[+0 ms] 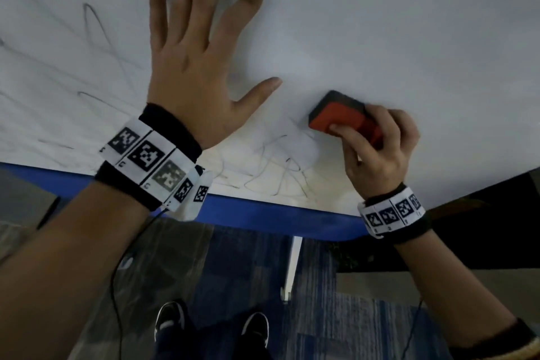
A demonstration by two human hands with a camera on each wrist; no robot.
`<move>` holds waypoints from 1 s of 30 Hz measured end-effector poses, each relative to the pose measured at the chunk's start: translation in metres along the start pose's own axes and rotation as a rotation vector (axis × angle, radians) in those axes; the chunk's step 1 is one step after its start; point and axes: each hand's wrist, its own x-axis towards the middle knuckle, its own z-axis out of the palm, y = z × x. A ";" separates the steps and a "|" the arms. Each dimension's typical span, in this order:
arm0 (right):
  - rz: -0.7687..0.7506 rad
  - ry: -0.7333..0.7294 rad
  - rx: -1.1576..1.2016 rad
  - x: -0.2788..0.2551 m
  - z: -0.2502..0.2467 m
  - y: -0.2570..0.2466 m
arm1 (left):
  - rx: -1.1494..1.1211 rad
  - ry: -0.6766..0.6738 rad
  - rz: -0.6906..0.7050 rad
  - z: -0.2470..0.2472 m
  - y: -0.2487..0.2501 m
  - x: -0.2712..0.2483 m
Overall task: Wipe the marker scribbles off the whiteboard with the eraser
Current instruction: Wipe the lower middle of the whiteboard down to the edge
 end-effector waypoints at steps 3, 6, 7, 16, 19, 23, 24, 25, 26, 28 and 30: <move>-0.184 -0.073 0.031 -0.032 0.013 0.004 | -0.033 0.052 -0.092 0.009 0.013 0.000; -0.450 -0.353 0.132 -0.100 0.037 0.006 | -0.064 0.076 -0.153 0.017 0.025 0.001; -0.560 -0.460 0.128 -0.129 0.047 0.007 | -0.070 0.084 -0.160 0.019 0.027 0.001; -0.656 -0.707 0.070 -0.142 0.043 -0.008 | -0.093 0.093 -0.156 0.018 0.029 0.000; -0.441 -0.432 0.209 -0.072 0.033 -0.016 | -0.107 0.120 -0.176 0.023 0.031 0.000; -0.493 -0.457 0.153 -0.097 0.047 -0.006 | -0.133 0.136 -0.186 0.027 0.031 -0.001; -0.615 -0.562 0.102 -0.122 0.054 -0.003 | -0.130 0.145 -0.176 0.028 0.030 0.000; -0.725 -0.651 0.058 -0.148 0.060 -0.002 | -0.130 0.154 -0.168 0.027 0.030 -0.001; -0.789 -0.750 0.012 -0.167 0.063 -0.003 | -0.133 0.157 -0.173 0.027 0.032 -0.002; -0.813 -0.817 -0.030 -0.179 0.066 -0.009 | -0.160 0.150 -0.196 0.028 0.036 -0.001; -0.827 -0.840 -0.002 -0.165 0.062 -0.007 | -0.185 0.138 -0.195 0.026 0.036 0.000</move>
